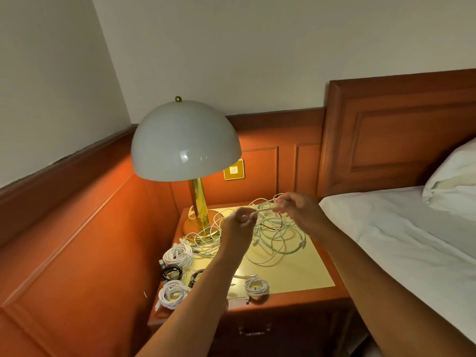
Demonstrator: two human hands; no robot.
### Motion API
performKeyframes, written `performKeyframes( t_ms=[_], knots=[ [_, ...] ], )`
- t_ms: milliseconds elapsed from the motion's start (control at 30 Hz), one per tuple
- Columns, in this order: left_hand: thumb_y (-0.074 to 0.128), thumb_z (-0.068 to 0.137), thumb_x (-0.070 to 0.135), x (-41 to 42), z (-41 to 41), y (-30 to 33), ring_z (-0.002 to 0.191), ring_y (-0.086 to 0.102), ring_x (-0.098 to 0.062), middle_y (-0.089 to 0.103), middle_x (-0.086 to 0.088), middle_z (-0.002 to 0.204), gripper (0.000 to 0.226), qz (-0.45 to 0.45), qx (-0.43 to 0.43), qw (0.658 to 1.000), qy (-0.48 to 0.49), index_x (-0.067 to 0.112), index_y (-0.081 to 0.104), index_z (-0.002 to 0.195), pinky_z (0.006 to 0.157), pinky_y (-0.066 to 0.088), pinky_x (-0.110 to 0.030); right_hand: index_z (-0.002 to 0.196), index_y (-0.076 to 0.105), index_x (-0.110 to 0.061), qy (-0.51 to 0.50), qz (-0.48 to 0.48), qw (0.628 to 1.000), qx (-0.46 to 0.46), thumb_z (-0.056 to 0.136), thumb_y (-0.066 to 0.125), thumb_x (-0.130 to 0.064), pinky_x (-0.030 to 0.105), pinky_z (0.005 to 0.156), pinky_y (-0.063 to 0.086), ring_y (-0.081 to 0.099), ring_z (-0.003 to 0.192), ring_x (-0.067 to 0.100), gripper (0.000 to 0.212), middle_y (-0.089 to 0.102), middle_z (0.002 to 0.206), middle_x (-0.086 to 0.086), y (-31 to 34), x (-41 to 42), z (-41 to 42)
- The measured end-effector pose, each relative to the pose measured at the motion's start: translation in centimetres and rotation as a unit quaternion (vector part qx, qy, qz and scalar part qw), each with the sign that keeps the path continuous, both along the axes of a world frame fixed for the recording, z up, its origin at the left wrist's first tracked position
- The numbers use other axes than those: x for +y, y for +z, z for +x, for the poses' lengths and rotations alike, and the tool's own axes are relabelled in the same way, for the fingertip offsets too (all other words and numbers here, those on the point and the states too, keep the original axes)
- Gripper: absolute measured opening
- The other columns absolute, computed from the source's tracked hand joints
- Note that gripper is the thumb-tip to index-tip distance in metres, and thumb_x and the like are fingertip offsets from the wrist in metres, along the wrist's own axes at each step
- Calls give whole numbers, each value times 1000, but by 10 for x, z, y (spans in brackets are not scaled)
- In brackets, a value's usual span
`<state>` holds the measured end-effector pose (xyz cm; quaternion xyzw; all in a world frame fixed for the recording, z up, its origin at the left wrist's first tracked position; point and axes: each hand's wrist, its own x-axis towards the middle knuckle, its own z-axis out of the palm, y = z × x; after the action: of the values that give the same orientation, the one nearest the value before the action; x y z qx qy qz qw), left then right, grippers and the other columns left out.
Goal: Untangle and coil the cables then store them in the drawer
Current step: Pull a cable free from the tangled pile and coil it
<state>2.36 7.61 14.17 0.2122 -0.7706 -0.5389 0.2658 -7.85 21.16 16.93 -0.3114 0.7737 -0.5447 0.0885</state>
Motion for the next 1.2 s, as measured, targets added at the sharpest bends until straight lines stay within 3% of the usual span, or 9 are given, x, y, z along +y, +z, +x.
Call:
performKeyframes(
  t_ms=[67,133,200,267,467,733,867,1000,1200],
  knots=[
    [64,92,30,-7,1,-5,98,55,-18,58,-5,113,39,-11,-14,997,74,6,55,122,73,44,-24,95,64,-24,-7,20,999,46,97,57,-24,20,73,45,60,89,-3,8,67,91,-19,-8,-2,7],
    [63,91,39,-6,3,-10,94,57,-24,59,-11,106,50,165,-40,984,49,0,52,119,75,48,-29,95,61,-28,-8,4,999,52,97,56,-28,20,72,44,60,88,-4,6,68,93,-19,-19,-7,17],
    [53,96,43,-1,6,-16,84,62,-28,64,-16,92,46,374,-53,926,-12,-2,58,103,71,52,-33,95,61,-27,-16,-19,999,44,98,55,-25,20,71,46,62,84,-1,7,70,93,-14,-36,-14,28],
    [43,102,37,-1,6,-22,82,63,-30,67,-19,91,45,479,-31,876,-38,-3,63,92,73,51,-34,101,61,-23,-35,-32,998,28,99,53,-22,14,66,47,63,80,1,9,69,90,-11,-52,-18,41],
    [47,95,-9,-13,-1,-28,80,59,-28,51,-25,104,5,587,129,798,58,-10,52,94,58,57,-25,106,55,-25,-65,-20,997,22,102,45,-19,13,65,46,61,85,2,12,63,92,-14,-90,-23,66],
    [45,97,-2,-19,7,-10,60,71,-28,60,-26,99,17,650,78,755,-32,-11,53,110,43,54,-24,99,70,-15,-77,6,989,123,95,59,-21,8,67,44,59,84,8,13,60,90,-4,-127,-28,70],
    [45,101,12,-21,9,-3,81,69,-17,74,-7,82,30,556,-7,828,-63,1,70,90,72,51,-32,99,68,-12,-85,4,988,132,95,60,-15,9,82,40,49,109,6,9,53,113,-6,-133,-33,65],
    [49,100,17,-23,11,6,66,70,-18,73,-7,74,28,512,-19,855,-82,3,69,87,71,50,-29,90,58,-17,-27,-5,999,39,102,46,-13,8,67,44,60,85,8,17,65,88,-3,-118,-33,61],
    [47,100,16,-26,9,15,67,70,-20,65,-6,64,28,451,64,886,-84,6,63,80,78,52,-34,85,60,-8,43,-19,999,-17,103,45,-18,27,57,42,48,56,11,25,55,60,3,-105,-44,48]
  ],
)
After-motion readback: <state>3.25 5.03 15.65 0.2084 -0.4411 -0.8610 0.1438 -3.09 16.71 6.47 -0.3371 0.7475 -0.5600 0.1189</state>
